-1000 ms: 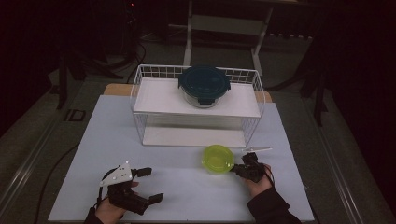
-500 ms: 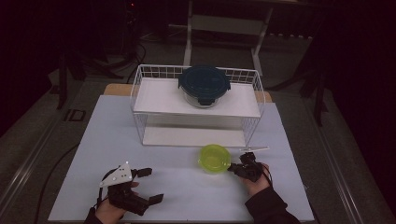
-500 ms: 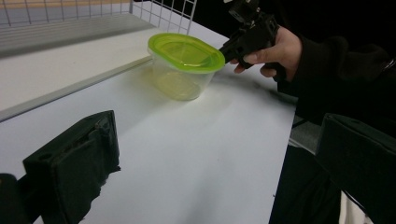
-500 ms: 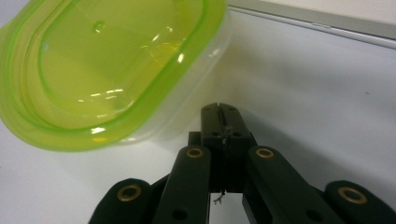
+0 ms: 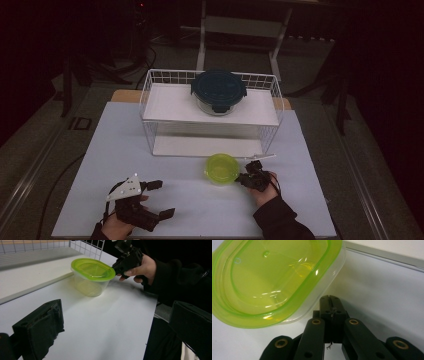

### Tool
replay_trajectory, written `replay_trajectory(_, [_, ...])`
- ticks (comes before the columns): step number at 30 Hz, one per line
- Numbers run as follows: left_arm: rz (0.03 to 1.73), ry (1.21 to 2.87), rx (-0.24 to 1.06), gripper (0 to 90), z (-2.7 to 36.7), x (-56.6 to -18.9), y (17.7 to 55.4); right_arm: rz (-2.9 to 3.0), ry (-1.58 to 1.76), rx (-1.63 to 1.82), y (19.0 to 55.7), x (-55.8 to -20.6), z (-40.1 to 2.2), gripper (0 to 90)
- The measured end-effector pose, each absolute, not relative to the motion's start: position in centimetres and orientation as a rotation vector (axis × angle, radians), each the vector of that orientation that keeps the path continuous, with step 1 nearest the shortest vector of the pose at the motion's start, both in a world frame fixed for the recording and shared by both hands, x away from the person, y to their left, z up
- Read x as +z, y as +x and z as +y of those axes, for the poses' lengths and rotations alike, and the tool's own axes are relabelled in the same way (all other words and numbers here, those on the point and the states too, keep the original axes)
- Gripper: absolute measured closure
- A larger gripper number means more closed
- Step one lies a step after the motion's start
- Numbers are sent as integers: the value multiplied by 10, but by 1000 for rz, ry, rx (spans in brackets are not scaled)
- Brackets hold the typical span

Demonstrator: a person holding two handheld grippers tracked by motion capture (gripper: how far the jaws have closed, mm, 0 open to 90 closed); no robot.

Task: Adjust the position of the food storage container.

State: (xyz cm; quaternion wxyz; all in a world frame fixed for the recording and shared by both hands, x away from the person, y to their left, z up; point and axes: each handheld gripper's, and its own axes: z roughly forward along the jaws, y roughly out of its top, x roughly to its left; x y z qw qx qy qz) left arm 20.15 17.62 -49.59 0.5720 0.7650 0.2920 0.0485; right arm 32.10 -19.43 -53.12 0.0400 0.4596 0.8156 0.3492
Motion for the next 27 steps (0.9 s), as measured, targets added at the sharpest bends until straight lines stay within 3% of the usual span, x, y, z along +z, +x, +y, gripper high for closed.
replay_trajectory(12, [683,1795,108,0,176,-496,201,2537,1365,1087,323,-532,-168,900])
replay_trajectory(27, [681,1802,103,0,174,-498,200,2514,1371,1124,329,-527,-165,899])
